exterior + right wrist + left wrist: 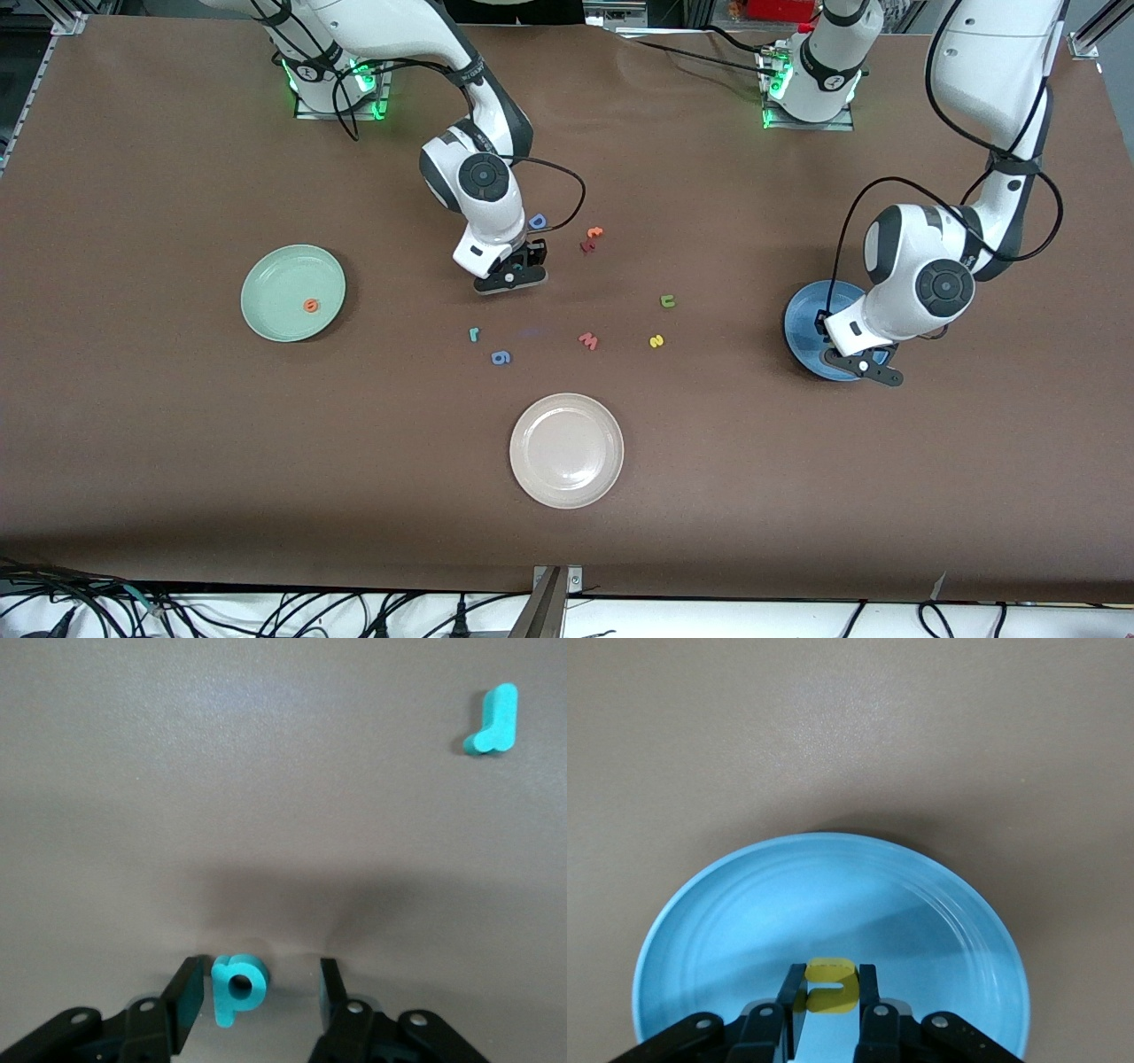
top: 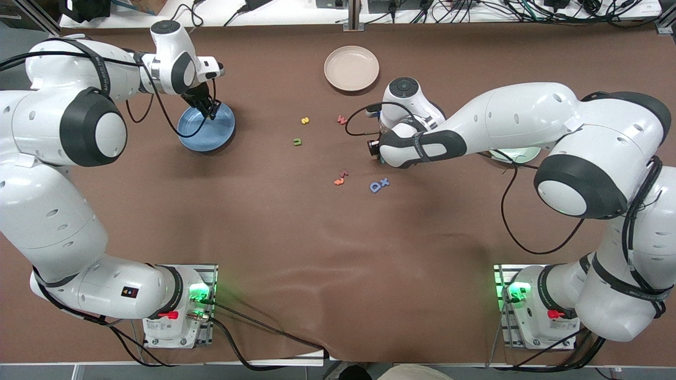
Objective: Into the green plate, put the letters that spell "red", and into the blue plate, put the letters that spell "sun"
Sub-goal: 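Carry the teal p to the green plate while the left gripper reaches the green u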
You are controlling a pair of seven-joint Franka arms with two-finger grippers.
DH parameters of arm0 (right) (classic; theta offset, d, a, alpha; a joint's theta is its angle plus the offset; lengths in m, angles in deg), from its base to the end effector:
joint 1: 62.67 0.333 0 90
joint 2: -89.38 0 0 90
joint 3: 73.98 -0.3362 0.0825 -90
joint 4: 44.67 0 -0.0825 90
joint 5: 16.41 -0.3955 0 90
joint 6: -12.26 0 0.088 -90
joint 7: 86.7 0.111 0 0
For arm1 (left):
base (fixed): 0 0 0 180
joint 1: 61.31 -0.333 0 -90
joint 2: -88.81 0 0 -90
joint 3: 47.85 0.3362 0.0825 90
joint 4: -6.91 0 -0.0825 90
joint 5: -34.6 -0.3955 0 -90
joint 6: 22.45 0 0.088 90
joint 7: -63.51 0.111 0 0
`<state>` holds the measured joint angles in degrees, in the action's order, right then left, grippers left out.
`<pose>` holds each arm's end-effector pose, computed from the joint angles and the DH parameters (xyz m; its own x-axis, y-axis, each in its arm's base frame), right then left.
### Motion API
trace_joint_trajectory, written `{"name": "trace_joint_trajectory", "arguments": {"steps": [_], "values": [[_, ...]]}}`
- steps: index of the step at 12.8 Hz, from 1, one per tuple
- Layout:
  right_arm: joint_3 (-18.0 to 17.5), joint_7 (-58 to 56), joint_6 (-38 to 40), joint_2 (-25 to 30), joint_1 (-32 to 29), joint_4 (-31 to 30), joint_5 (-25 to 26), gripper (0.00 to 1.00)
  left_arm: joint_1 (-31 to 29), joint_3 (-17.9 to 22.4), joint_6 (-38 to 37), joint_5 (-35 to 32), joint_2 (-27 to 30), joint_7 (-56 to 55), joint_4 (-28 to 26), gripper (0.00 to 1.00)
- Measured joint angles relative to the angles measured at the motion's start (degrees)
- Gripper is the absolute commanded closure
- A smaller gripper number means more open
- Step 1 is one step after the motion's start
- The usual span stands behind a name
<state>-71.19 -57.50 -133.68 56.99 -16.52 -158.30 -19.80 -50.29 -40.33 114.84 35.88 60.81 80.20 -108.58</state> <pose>0.4559 0.4307 0.1801 0.9789 0.2042 -0.0038 0.2042 -0.9789 -0.0059 0.6071 -0.0387 0.2049 0.9347 -0.3372 -0.1128 -0.3411 -0.9399 -0.0164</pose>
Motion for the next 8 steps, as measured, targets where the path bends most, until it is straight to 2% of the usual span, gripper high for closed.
{"name": "trace_joint_trajectory", "arguments": {"steps": [1, 2, 3, 4, 5, 8], "values": [[-0.03, 0.11, -0.13, -0.17, 0.07, 0.00, 0.00, 0.47, 0.01, 0.00, 0.66, 0.04, -0.61, -0.21, 0.00, 0.87], [-0.03, 0.26, -0.37, -0.34, 0.21, 0.00, 0.00, 0.50, 0.01, 0.00, 1.23, 0.06, -1.02, -0.36, 0.00, 0.85], [-0.02, 0.33, -0.47, -0.33, 0.30, 0.01, 0.06, 0.51, 0.01, 0.00, 1.48, 0.06, -1.27, -0.45, 0.00, 0.77], [-0.01, 0.39, -0.53, -0.32, 0.33, 0.01, 0.08, 0.51, 0.01, 0.00, 1.58, 0.06, -1.41, -0.49, 0.00, 0.55], [-0.01, 0.40, -0.54, -0.32, 0.34, 0.01, 0.11, 0.54, 0.01, 0.00, 1.65, 0.07, -1.48, -0.51, 0.00, 0.03], [-0.02, 0.42, -0.60, -0.31, 0.60, 0.02, 0.16, 0.83, 0.09, 0.00, 1.88, 0.07, -1.53, -0.56, 0.01, 0.01]]}}
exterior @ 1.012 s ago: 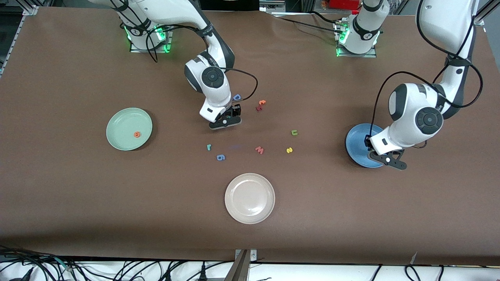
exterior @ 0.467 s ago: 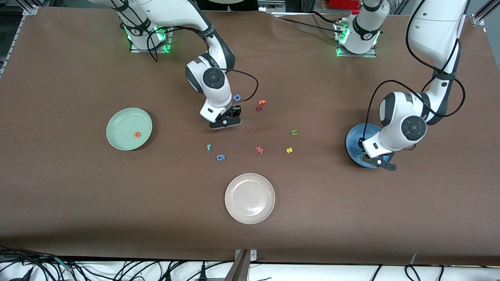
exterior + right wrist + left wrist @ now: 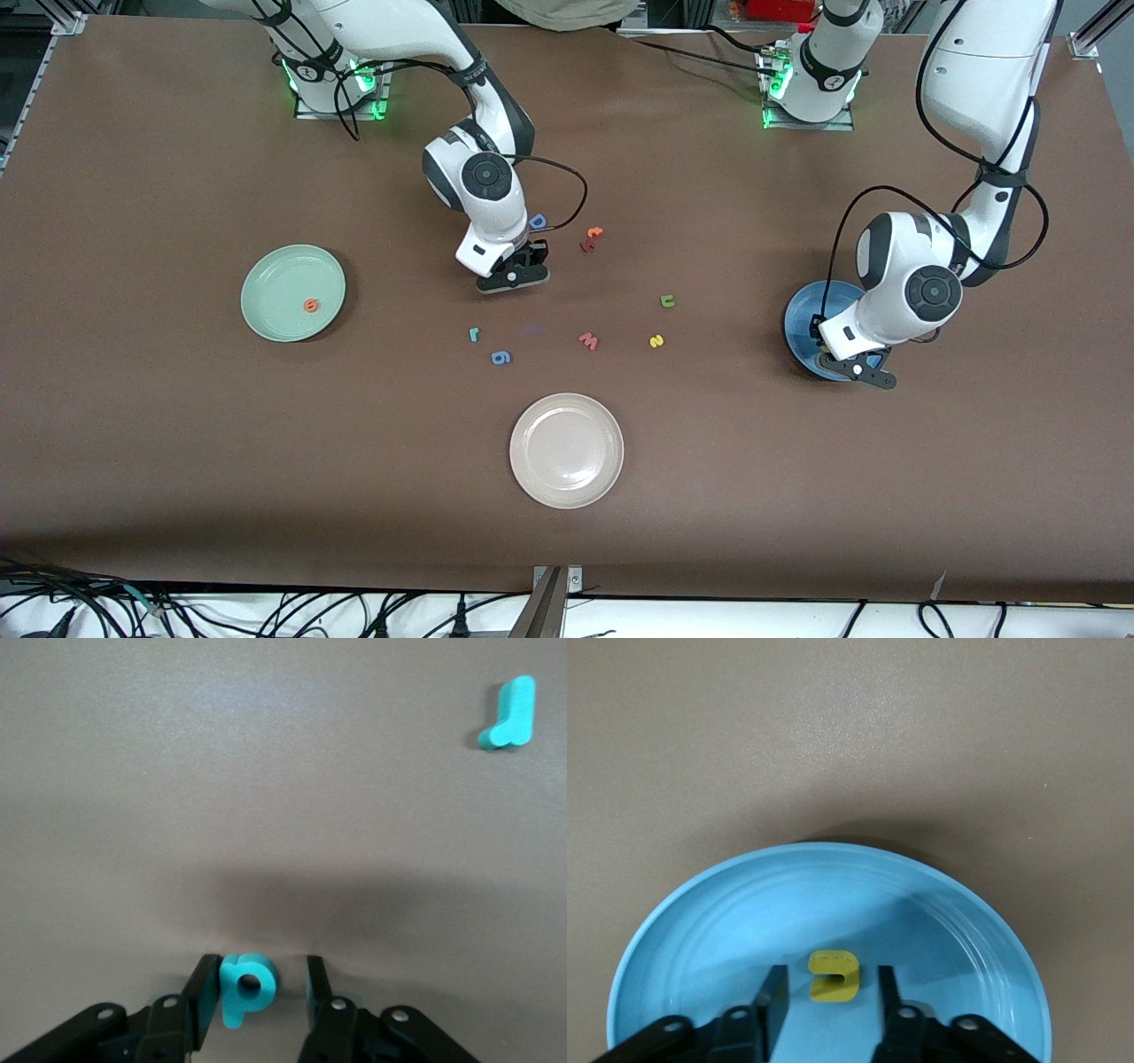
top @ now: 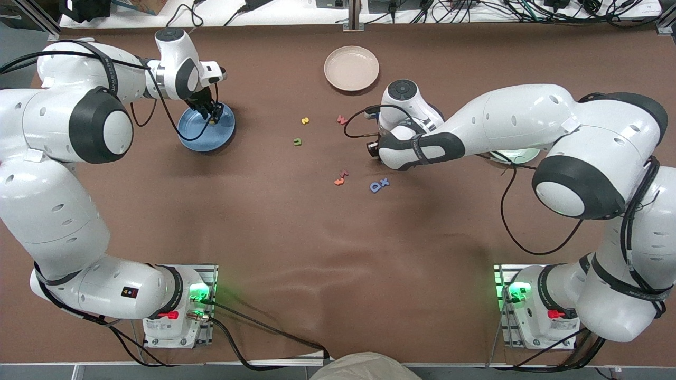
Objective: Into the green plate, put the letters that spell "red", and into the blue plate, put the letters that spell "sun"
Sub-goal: 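Carry the teal p to the green plate while the left gripper reaches the green u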
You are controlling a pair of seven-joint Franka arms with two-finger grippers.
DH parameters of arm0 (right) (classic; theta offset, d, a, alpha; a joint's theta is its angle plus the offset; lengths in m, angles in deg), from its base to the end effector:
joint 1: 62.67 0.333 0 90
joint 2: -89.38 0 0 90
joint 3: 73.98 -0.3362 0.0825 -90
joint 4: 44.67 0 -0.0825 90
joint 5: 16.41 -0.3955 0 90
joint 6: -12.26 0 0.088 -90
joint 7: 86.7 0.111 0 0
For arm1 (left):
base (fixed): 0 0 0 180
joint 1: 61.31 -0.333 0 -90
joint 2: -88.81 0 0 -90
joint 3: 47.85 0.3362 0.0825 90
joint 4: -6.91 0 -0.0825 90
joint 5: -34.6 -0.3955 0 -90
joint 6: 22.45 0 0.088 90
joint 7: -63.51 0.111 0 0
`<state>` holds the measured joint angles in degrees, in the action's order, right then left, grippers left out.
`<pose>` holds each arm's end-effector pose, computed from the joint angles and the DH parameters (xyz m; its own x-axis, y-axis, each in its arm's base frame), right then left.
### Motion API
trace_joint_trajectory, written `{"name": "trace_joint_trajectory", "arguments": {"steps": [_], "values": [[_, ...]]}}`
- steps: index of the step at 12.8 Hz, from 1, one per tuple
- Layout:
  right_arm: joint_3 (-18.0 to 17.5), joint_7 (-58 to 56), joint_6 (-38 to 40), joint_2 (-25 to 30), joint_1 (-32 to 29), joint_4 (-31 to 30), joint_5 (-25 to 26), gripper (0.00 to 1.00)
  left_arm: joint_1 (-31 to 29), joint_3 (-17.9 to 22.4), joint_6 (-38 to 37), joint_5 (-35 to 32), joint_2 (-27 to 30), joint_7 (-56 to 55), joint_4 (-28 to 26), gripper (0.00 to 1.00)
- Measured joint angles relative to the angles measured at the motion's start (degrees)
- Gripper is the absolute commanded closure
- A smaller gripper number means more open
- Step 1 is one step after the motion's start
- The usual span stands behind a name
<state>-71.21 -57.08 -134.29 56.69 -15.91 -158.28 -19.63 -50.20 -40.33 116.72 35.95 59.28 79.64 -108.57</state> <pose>0.4515 0.4360 0.1779 0.9777 0.2101 0.0022 0.2101 -0.9776 -0.0071 0.6074 -0.0394 0.1913 0.9379 -0.3298 -0.1072 -0.3339 -0.9424 -0.0220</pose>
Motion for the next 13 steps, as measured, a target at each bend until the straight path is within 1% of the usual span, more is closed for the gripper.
{"name": "trace_joint_trajectory", "arguments": {"steps": [1, 2, 3, 6, 8, 10, 12, 13], "values": [[-0.01, 0.01, -0.12, 0.02, 0.27, 0.05, 0.00, 0.88, 0.03, 0.00, 0.06, 0.00, 0.00, -0.02, 0.05, 0.01], [0.01, 0.10, -0.16, 0.13, 0.50, 0.14, 0.04, 0.96, 0.06, 0.00, 0.07, 0.01, 0.07, -0.04, 0.25, 0.01], [-0.01, 0.12, -0.19, 0.08, 0.61, 0.13, 0.05, 0.99, 0.14, -0.02, 0.05, 0.02, 0.45, -0.06, 0.60, 0.01], [0.05, 0.12, -0.18, 0.12, 0.62, 0.17, 0.05, 0.99, 2.16, -0.31, -2.48, 0.10, 4.55, -4.11, 1.59, 0.01], [1.00, -0.18, 0.56, 0.39, 0.62, 0.62, 0.09, 0.99, 6.15, -0.50, -5.29, 0.12, 7.53, -11.20, 1.62, 0.01], [3.22, -2.48, 4.02, 1.92, 0.62, 1.23, 0.17, 0.99, 10.88, -0.73, -6.57, 0.15, 8.70, -22.14, 1.57, 0.01], [6.38, -5.66, 9.54, 4.59, 0.58, 1.46, 0.21, 0.99, 15.38, -0.90, -6.59, 0.15, 8.70, -33.22, 1.54, 0.01], [8.28, -8.13, 12.81, 5.89, 0.58, 1.48, 0.29, 0.99, 17.25, -0.94, -6.55, 0.15, 8.70, -36.97, 1.59, 0.01]]}}
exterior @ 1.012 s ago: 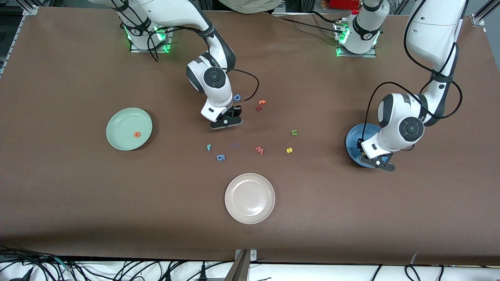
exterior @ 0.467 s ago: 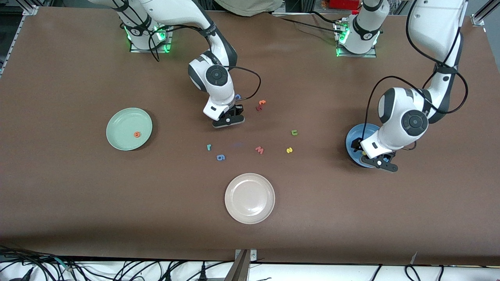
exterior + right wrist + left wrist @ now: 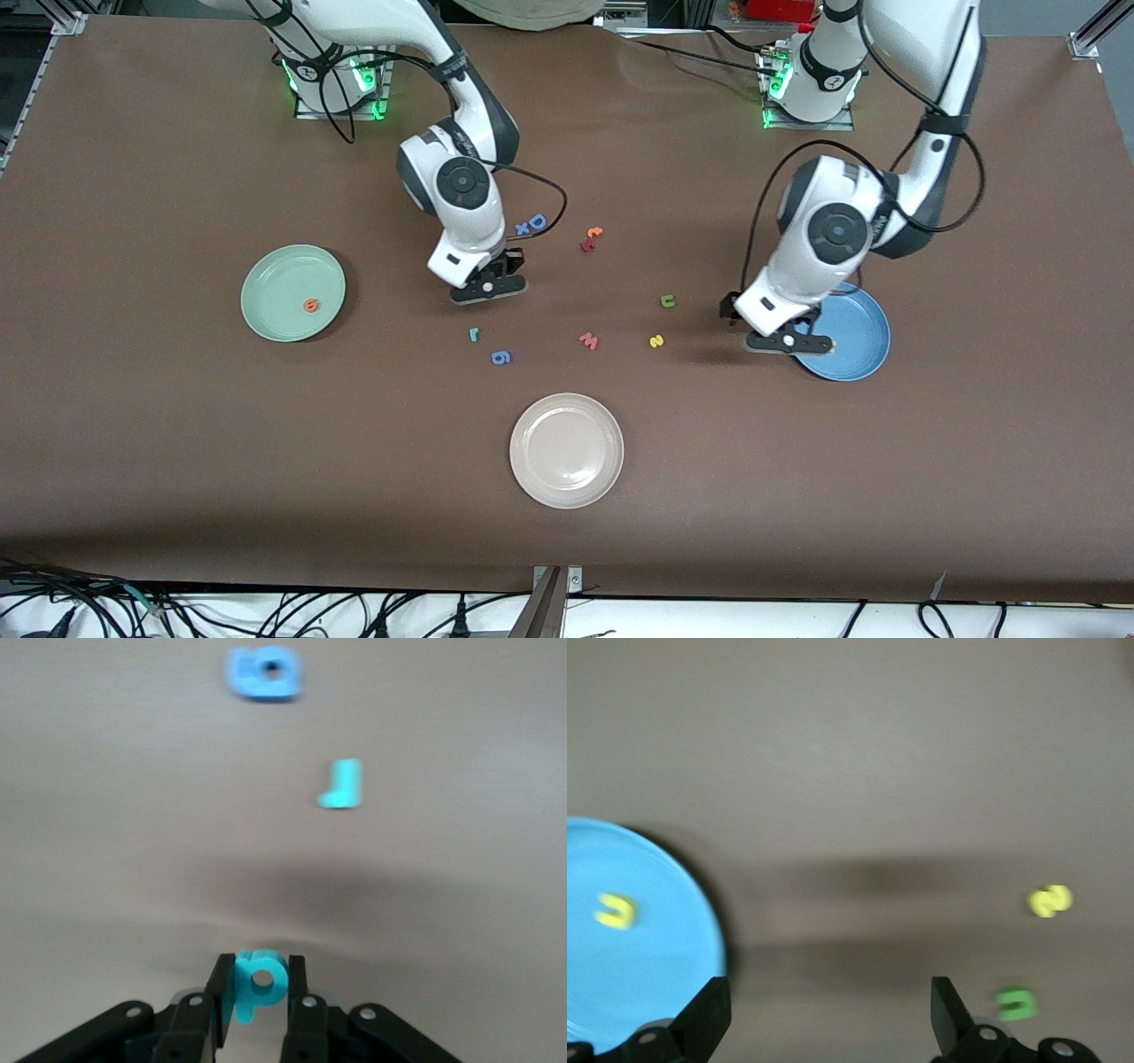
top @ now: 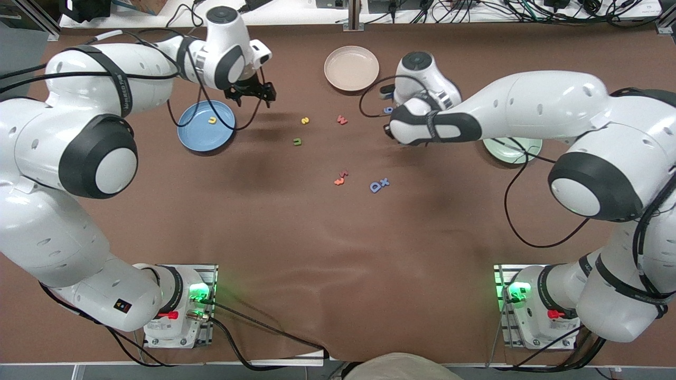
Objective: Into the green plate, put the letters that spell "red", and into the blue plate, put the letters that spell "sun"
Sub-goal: 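Carry the teal p to the green plate while the left gripper reaches the green u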
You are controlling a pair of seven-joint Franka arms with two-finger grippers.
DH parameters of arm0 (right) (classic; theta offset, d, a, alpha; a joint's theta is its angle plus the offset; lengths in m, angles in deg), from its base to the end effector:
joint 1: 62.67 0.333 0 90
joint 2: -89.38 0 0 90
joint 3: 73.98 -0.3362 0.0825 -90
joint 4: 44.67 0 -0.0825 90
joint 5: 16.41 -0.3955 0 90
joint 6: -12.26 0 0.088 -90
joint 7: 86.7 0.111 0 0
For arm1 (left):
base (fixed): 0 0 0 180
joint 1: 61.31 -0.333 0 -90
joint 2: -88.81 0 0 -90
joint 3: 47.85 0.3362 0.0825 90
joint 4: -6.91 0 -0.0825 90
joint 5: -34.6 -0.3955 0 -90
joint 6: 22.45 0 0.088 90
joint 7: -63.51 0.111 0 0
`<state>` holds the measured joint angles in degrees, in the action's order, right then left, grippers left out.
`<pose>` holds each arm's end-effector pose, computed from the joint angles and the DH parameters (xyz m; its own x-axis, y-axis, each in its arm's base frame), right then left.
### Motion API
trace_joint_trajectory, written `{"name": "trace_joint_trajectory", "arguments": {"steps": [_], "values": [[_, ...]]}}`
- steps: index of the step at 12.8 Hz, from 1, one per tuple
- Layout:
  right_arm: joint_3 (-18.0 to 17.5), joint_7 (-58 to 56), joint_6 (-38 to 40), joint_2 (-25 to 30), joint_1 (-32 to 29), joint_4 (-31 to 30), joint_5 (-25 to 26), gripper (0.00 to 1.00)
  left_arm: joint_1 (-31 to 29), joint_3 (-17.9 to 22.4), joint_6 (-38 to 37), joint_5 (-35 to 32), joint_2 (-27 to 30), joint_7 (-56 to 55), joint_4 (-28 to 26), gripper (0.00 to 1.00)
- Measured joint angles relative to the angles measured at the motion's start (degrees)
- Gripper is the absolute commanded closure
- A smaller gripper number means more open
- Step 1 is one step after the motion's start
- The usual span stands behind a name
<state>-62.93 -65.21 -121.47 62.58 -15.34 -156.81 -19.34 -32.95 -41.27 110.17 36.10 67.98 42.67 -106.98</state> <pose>0.5010 0.3746 0.2383 0.9708 0.2332 -0.0557 0.2371 -0.9683 0.0784 0.5743 -0.2330 0.2854 0.9997 -0.0047 -0.0238 -0.0055 -0.9994 -0.0327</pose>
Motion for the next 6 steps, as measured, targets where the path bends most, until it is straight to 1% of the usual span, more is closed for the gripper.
{"name": "trace_joint_trajectory", "arguments": {"steps": [1, 3, 6], "values": [[2.07, -3.11, 3.15, 1.15, -0.03, -0.01, 0.01, 0.98, 1.61, -0.01, 0.07, 0.00, -0.01, -2.88, 0.13, 0.01], [6.43, -8.57, 6.54, 2.81, -0.11, -0.50, 0.02, 0.98, 3.85, 0.03, 0.22, 0.00, -0.25, -7.03, 0.74, 0.01], [12.66, -17.94, 7.37, 4.28, -0.17, -3.46, 0.03, 0.96, 6.28, 0.04, 0.25, 0.00, -2.26, -15.78, 3.51, 0.01]]}}
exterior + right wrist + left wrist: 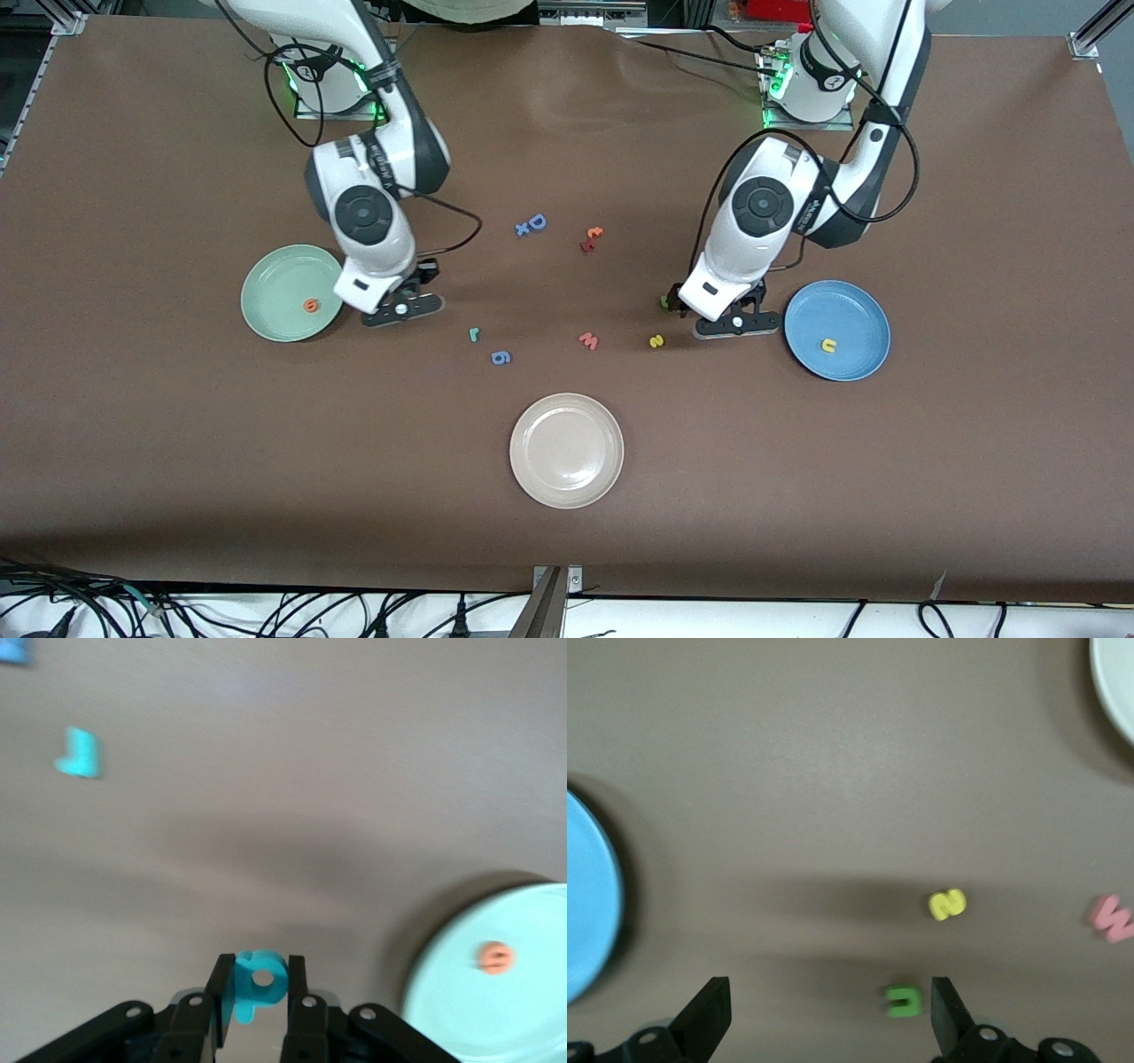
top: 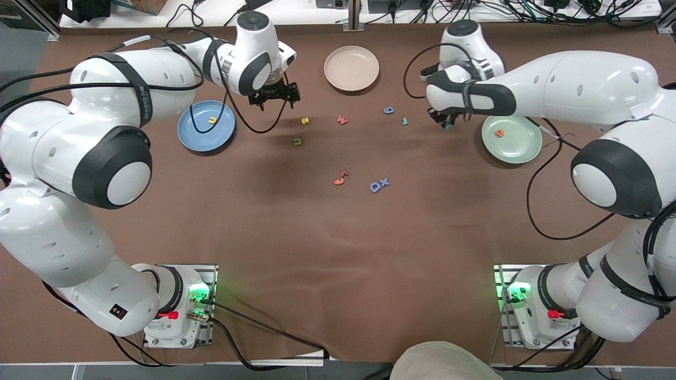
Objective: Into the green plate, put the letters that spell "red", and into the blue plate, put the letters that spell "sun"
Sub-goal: 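Carry the teal p to the green plate while the left gripper reaches the green u, then grasp the green u with the left gripper while the right gripper releases the p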
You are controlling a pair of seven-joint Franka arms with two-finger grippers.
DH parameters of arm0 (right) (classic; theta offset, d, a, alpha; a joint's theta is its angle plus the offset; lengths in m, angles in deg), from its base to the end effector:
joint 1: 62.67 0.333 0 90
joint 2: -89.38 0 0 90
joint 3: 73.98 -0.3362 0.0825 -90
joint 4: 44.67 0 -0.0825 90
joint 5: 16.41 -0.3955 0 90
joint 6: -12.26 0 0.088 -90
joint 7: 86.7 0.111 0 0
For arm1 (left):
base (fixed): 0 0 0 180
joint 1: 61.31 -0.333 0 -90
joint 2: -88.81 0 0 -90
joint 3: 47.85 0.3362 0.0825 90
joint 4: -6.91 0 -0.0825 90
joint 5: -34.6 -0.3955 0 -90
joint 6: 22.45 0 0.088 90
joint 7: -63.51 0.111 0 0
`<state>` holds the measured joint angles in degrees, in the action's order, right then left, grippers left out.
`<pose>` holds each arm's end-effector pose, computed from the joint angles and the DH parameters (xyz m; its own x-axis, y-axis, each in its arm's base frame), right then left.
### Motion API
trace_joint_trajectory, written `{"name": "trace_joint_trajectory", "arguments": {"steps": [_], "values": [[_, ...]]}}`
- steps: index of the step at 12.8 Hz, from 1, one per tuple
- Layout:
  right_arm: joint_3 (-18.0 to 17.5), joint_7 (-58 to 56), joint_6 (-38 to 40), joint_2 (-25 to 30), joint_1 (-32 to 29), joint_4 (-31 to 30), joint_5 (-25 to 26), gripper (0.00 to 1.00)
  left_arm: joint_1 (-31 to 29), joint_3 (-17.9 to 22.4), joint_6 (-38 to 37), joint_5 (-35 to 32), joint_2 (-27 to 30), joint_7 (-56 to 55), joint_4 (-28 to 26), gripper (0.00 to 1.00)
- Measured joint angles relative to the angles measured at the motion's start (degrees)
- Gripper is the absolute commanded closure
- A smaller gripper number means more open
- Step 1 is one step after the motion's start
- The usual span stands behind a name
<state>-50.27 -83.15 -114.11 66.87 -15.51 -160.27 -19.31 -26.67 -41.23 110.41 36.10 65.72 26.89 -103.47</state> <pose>0.5439 0.2448 0.2646 0.9376 0.3087 -0.1599 0.3299 -0.9351 0.1294 0.5616 -0.3038 0.2873 0.9874 0.1582 0.0095 0.1584 -0.9870 -0.0255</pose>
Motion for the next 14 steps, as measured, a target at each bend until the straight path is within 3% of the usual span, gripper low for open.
{"name": "trace_joint_trajectory", "arguments": {"steps": [4, 6, 10, 11, 12, 13, 14], "values": [[8.73, -11.66, 0.00, 1.11, -0.09, -5.07, 0.00, 0.95, 2.30, -0.02, 1.19, 0.44, -4.89, -7.93, 1.43, 0.03], [12.30, -15.96, -0.03, 1.28, -0.16, -7.17, 0.00, 0.92, 2.28, 0.16, 1.31, 4.41, -6.54, -8.13, 1.38, 0.03], [14.81, -18.45, -3.76, 1.11, -1.16, -12.09, 0.00, 0.88, 2.24, 0.21, 1.18, 5.81, -7.73, -8.16, 0.82, 0.07], [14.83, -19.18, -4.28, 0.99, -1.88, -12.92, 0.00, 0.79, 2.31, -0.03, 1.16, 5.81, -8.04, -8.16, 0.51, 0.07], [14.84, -19.63, -4.40, 0.94, -2.56, -13.54, 0.00, 0.62, 2.44, -0.27, 1.16, 5.82, -8.42, -8.16, 0.27, 0.08], [14.85, -19.77, -4.45, 0.90, -3.16, -14.07, 0.00, 0.10, 2.54, -0.58, 1.16, 5.82, -8.72, -8.17, 0.04, 0.08], [14.85, -19.91, -4.54, 0.82, -3.64, -14.46, 0.00, 0.02, 2.67, -0.84, 1.17, 5.83, -8.96, -8.21, -0.13, 0.09]]}}
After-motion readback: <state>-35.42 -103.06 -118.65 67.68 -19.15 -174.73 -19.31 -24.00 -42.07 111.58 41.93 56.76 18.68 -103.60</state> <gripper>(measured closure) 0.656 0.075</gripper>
